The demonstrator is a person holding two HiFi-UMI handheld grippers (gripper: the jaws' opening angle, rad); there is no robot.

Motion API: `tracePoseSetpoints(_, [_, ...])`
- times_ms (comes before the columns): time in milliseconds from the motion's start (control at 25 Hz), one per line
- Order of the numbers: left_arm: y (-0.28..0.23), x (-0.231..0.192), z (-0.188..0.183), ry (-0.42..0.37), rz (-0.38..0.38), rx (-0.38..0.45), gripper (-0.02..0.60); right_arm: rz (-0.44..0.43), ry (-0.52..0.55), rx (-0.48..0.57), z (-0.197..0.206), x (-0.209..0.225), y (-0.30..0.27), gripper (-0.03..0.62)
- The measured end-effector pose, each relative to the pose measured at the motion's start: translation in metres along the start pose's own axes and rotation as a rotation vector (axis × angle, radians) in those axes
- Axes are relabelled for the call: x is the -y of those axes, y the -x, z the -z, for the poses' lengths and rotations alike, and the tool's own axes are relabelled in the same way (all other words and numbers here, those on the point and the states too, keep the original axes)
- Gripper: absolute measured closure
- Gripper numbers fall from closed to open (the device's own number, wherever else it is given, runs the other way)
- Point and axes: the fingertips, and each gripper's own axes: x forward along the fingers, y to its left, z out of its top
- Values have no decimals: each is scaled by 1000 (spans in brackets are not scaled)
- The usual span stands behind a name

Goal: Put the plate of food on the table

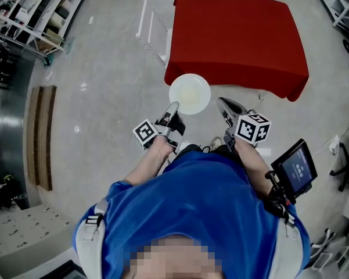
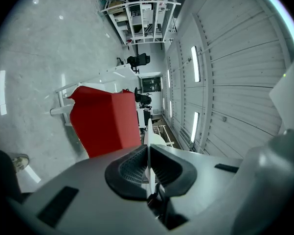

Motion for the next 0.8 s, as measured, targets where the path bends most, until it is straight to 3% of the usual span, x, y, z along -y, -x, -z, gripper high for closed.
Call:
tracePoseSetpoints(320, [-17, 0, 1, 6, -12, 60, 561, -36, 5, -31, -14, 19, -8, 592])
tracePoseSetpoints(800, [-58, -1, -32, 15, -18, 58, 561, -23, -4, -35, -40, 38, -44, 592])
